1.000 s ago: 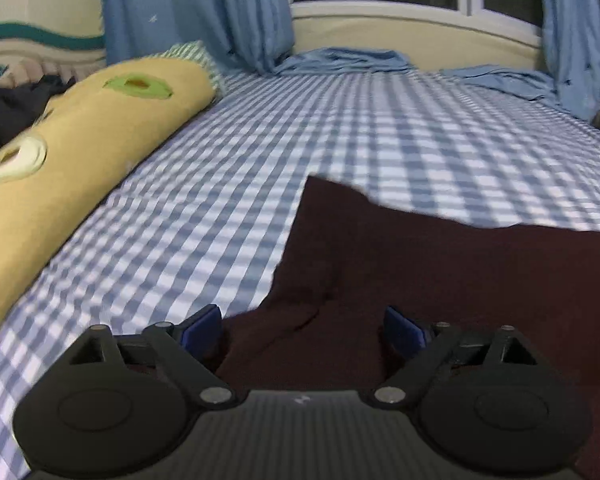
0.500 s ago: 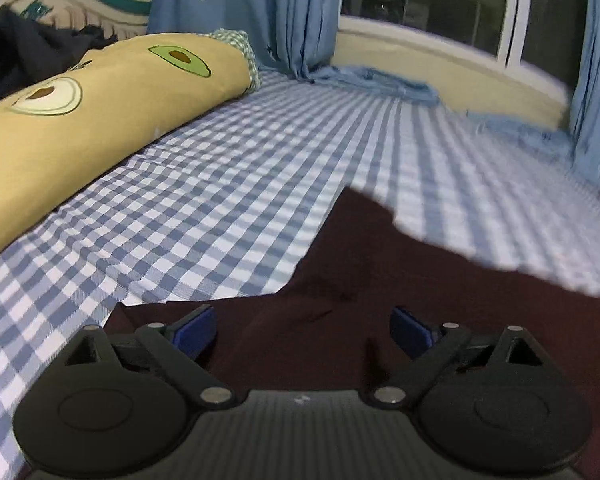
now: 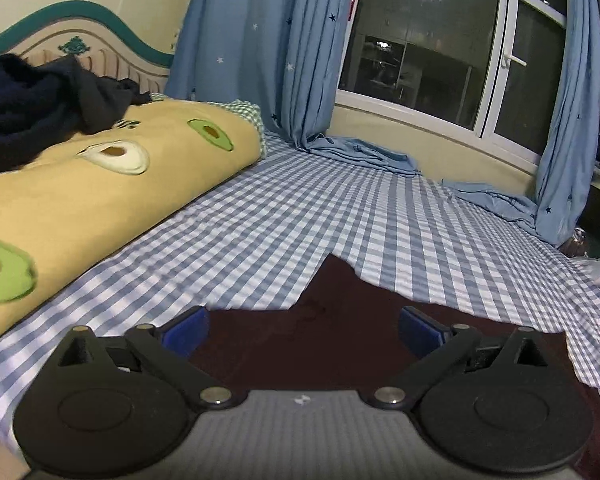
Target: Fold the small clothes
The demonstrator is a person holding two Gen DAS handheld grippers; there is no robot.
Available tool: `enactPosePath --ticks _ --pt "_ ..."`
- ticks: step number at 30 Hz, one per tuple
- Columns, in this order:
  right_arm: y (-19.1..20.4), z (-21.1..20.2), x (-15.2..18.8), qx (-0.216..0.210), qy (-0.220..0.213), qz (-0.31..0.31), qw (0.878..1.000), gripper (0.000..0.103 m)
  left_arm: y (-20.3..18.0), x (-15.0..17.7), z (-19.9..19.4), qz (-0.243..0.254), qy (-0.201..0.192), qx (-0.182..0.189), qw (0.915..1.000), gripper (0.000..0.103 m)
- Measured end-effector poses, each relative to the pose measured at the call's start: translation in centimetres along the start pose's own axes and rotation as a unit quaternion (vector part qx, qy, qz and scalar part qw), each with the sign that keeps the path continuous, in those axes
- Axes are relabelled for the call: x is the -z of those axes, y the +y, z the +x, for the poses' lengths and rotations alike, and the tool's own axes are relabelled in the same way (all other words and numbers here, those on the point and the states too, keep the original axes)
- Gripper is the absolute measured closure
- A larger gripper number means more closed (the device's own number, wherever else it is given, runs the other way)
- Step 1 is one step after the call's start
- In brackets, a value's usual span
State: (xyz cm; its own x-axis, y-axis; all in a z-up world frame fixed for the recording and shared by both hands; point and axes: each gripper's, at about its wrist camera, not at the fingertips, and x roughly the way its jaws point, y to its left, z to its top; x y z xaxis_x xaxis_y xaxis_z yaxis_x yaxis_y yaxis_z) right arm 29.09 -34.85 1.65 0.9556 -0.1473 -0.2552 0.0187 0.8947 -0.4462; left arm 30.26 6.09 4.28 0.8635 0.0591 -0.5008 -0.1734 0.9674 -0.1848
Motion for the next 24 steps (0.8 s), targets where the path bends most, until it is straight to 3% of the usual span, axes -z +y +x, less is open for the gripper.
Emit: enactPosePath --ticks 4,9,16,24 --pt "1.0 -6.5 1.0 -0.048 -0.097 0.079 0.991 0.000 2.1 3.1 -3.5 -0.012 -0.002 -0.003 0.9999 0.001" --pt "5.0 -11.7 2.4 -0.068 -0.129 0.092 0.985 0.000 4.5 6.9 -6.3 -0.019 0.001 -0.003 0.9998 0.001" --pt "9.8 -11.3 3.2 -0.090 -0.058 0.111 0.988 0.000 5.9 11.0 -6.8 -0.034 0.029 0.008 0.9990 0.001" --pt "12.2 -6.6 2.2 -0.076 -0.015 0.111 0.991 0.000 6.2 12.0 -5.0 -0.063 0.047 0.015 0.9968 0.001"
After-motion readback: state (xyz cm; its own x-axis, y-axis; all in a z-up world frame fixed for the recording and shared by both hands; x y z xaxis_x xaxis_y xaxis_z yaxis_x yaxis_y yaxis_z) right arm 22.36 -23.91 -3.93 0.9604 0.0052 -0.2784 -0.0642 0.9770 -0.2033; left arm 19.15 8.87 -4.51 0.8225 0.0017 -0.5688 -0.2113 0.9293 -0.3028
